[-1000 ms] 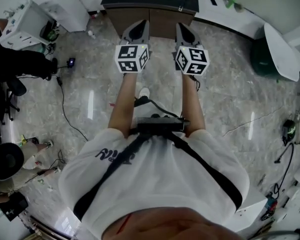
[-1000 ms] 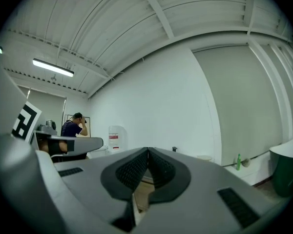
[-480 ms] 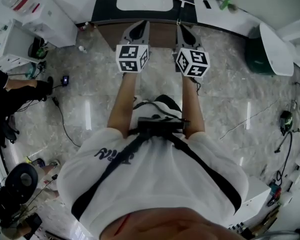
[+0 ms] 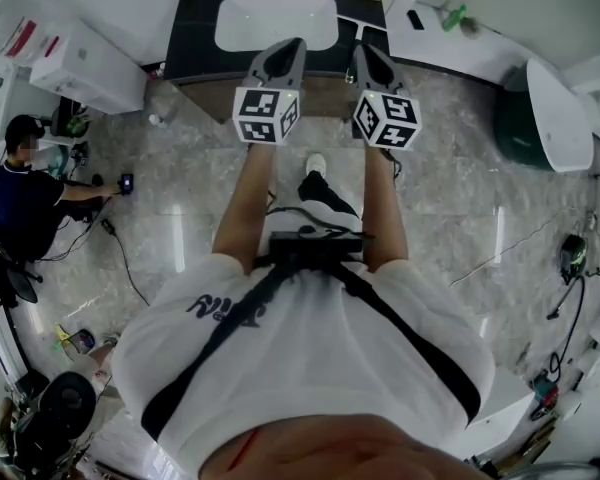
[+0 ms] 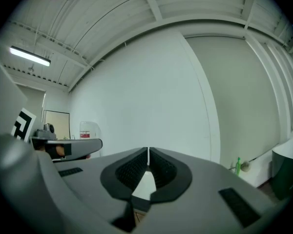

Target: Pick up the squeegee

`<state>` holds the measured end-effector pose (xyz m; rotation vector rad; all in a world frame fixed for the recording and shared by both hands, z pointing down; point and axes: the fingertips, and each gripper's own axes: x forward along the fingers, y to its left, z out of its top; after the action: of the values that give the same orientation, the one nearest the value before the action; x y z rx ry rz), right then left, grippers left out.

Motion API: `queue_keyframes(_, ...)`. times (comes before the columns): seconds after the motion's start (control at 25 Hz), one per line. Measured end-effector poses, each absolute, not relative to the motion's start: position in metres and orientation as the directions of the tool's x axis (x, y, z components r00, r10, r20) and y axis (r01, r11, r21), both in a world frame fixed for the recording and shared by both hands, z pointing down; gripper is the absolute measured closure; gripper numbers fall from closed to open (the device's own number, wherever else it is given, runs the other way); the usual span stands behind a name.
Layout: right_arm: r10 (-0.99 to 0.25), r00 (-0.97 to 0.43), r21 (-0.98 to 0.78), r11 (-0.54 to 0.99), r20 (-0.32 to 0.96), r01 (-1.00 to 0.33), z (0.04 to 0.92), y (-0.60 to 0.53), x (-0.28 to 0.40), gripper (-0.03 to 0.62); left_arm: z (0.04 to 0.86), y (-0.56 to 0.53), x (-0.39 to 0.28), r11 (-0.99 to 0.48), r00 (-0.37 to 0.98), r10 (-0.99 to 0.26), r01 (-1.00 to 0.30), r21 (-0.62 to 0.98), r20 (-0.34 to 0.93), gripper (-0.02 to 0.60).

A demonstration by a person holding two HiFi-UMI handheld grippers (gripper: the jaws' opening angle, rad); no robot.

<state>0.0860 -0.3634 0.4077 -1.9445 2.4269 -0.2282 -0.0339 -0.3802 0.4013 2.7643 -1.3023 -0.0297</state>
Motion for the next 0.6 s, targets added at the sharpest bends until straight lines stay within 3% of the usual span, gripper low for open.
queue_keyframes(0.36, -0.965, -0.246, -0.169, 0.229, 0.087, -0.959, 0.408, -0.5, 0.162, 0.585, 0.411, -0.519, 0.03, -0.573, 0.59, -0.802, -0.805, 0.154, 0.094, 0.572)
queue_keyframes(0.6, -0.949, -0.249, -0.212, 0.208, 0.192, -0.955, 0.465, -0.548, 0.187, 0.585, 0.456, -0.567, 0.052, -0.56, 0.581, -0.794, -0.813, 0.157, 0.177, 0.572)
